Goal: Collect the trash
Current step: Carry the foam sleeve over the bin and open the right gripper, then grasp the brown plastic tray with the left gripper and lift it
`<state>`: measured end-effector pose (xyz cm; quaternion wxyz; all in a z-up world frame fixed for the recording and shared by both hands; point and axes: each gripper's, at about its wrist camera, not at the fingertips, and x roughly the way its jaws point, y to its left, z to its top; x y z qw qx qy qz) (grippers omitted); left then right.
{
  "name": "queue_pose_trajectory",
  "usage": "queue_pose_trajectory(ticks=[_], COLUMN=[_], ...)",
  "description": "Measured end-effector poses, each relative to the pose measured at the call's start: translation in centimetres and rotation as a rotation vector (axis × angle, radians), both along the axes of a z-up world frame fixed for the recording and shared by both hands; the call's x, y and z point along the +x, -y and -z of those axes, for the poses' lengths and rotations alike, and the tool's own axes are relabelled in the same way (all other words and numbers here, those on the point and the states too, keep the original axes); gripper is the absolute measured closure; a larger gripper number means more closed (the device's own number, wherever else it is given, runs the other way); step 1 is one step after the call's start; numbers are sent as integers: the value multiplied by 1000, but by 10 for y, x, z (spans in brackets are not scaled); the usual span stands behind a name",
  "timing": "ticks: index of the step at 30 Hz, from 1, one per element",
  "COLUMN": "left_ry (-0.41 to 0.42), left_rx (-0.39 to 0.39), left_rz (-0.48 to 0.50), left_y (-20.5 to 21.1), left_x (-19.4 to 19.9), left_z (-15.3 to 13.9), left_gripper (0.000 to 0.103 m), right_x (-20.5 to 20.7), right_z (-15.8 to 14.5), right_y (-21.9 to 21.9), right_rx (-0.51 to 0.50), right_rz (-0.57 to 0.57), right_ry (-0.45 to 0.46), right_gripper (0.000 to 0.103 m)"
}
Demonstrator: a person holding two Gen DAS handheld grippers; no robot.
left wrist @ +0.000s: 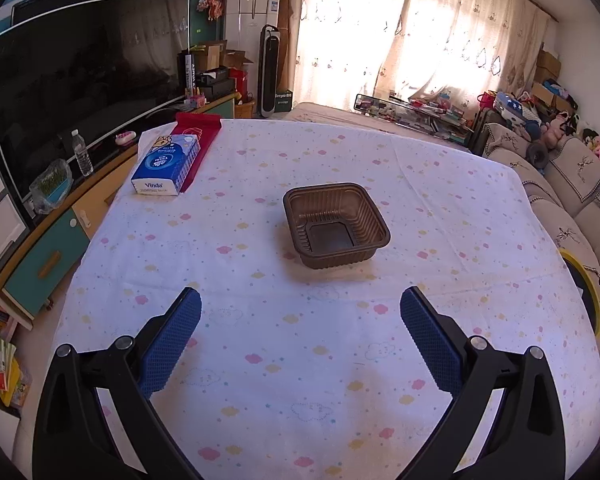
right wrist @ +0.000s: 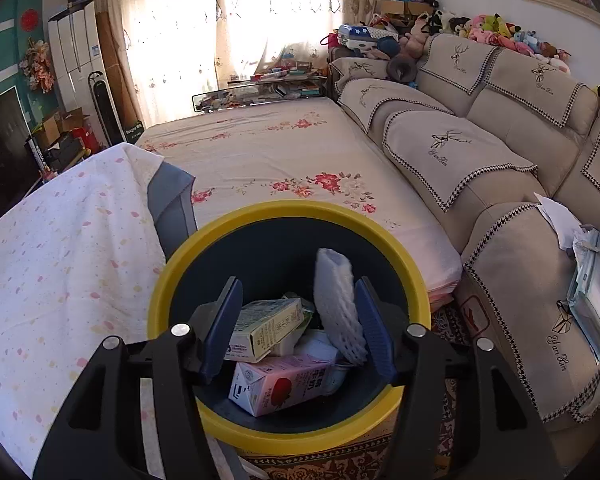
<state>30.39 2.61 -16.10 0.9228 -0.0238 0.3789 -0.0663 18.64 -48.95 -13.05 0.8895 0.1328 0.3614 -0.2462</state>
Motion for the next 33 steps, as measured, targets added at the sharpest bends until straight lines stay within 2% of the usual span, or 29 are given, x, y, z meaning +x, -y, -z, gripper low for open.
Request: queue_pose_trajectory(ticks=[4, 8, 14, 25, 27, 33], left_ry=[-40, -73, -158, -183, -176, -176], left_rx=[0, -9, -58, -11, -2, 23], left_rz=[5, -15, -59, -102, -104, -89], left_y=[13, 23, 33, 45, 47, 51], left_x=[12, 40, 83, 114, 115, 119], left_z=[-5, -7, 4, 19, 19, 21], left_gripper=[5, 5, 5, 5, 8, 31], right_x=[1, 3, 5, 11, 12, 12], right_z=[-8, -13, -18, -19, -19, -17], right_y=[-8, -19, -25, -30, -30, -31], right_rx=[20, 27, 44, 56, 59, 69], right_rz=[-41, -75, -94, -122, -125, -130], right_ry=[30, 50, 68, 69, 69, 66], right_gripper=[45, 44, 44, 44, 44, 44])
